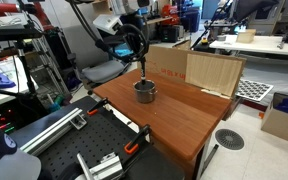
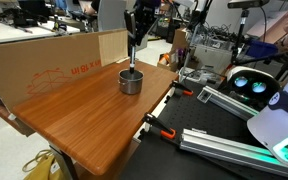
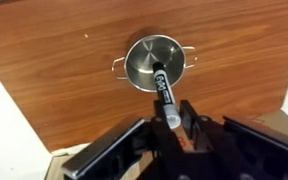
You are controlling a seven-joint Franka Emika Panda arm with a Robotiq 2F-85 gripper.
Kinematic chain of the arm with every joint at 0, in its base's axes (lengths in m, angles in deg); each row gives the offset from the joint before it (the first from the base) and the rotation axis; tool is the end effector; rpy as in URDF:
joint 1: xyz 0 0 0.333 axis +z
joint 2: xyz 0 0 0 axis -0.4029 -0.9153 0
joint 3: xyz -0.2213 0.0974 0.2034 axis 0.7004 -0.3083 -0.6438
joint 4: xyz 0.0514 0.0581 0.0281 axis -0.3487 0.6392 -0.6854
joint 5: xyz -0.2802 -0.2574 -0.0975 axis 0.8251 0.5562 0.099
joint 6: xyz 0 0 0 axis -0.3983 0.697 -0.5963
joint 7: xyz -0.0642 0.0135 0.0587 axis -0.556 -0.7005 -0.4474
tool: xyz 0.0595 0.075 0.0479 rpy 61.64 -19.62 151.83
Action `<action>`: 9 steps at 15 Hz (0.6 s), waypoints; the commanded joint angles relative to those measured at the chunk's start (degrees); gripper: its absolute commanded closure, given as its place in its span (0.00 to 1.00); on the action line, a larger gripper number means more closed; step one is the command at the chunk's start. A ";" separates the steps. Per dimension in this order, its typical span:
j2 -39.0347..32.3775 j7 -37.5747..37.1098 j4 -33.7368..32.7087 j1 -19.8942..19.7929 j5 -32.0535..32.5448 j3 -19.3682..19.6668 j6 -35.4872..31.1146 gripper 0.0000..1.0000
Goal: Pick up the marker and put it in the cup
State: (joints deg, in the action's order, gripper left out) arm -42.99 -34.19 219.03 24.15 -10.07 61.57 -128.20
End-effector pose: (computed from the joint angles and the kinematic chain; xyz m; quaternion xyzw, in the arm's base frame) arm 0.4539 0.0170 0.3192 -0.9909 0.0736 -0.1102 0.0233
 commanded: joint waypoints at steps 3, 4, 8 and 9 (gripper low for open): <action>0.66 -1.71 0.35 -0.40 1.42 -0.12 0.37 0.94; 0.30 -1.87 -0.11 -0.47 1.44 -0.08 0.99 0.94; -1.22 -1.54 -1.47 -0.48 1.26 0.11 2.58 0.94; -1.81 -1.69 -1.95 -0.51 1.53 0.08 3.15 0.94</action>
State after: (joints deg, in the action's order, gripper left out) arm -43.15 -34.81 218.97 23.92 -10.00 61.65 -127.31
